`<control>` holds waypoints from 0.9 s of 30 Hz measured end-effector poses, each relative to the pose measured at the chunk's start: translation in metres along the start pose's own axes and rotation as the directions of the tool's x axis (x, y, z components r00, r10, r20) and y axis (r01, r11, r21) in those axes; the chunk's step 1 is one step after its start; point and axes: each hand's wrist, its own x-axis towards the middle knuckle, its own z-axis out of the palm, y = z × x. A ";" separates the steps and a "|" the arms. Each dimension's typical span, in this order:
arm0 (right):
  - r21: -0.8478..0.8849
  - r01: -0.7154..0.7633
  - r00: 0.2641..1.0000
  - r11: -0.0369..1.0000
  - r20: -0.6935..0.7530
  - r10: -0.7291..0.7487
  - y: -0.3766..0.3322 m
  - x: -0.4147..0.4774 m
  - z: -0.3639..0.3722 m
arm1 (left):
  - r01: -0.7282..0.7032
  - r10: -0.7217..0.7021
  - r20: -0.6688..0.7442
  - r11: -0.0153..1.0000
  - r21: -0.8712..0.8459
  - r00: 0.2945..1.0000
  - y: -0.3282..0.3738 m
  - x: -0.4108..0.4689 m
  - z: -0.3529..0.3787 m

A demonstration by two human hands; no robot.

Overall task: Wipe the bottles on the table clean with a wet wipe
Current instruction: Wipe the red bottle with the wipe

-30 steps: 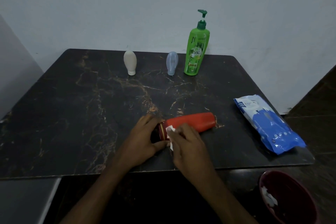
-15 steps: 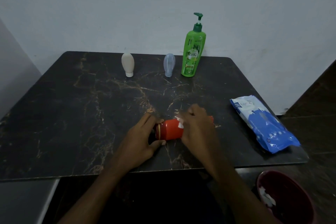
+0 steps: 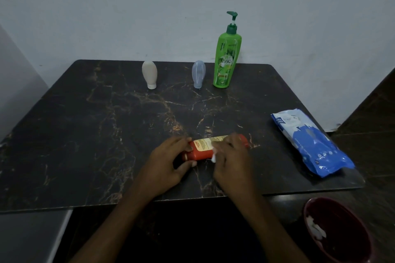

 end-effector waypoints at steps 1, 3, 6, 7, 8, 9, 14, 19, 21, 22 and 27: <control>0.008 0.055 0.998 0.998 0.007 -0.055 -0.008 -0.003 0.007 | 0.005 -0.005 0.002 1.000 -0.013 1.000 0.000 0.000 0.000; -0.003 0.137 0.990 0.991 0.036 -0.137 -0.019 -0.010 0.018 | 0.021 -0.020 0.017 0.999 -0.025 1.000 -0.001 0.000 -0.001; -0.034 0.162 0.986 0.986 0.036 -0.161 -0.019 -0.014 0.023 | 0.038 -0.036 0.035 0.999 -0.033 0.999 -0.001 0.000 -0.003; -0.043 0.153 0.987 0.987 0.057 -0.150 -0.015 -0.014 0.022 | 0.049 -0.048 0.039 0.998 -0.043 0.998 -0.001 0.000 -0.003; -0.049 0.136 0.988 0.990 0.075 -0.132 -0.009 -0.013 0.018 | 0.065 -0.063 0.043 0.996 -0.054 0.997 0.000 0.000 -0.004; -0.052 0.102 0.992 0.993 0.074 -0.098 0.000 -0.011 0.014 | 0.086 -0.083 0.052 0.995 -0.060 0.995 0.000 0.000 -0.004; -0.030 -0.135 0.989 0.990 -0.058 0.133 0.058 0.008 -0.018 | 0.144 -0.138 0.091 0.988 -0.053 0.986 0.000 0.001 -0.004; -0.076 -0.167 0.986 0.983 -0.013 0.167 0.036 0.009 -0.010 | 0.174 -0.172 0.107 0.985 -0.007 0.979 -0.001 0.002 -0.003; -0.074 -0.034 0.998 0.997 0.053 0.038 0.008 0.000 0.004 | 0.168 -0.167 0.096 0.986 -0.001 0.981 -0.001 0.002 -0.002; -0.073 0.059 0.995 0.996 0.091 -0.052 -0.004 -0.006 0.012 | 0.157 -0.156 0.086 0.988 -0.003 0.984 -0.002 0.003 -0.002; -0.070 0.158 0.982 0.985 0.116 -0.149 -0.010 -0.005 0.022 | 0.139 -0.138 0.080 0.990 -0.014 0.987 -0.003 0.003 -0.003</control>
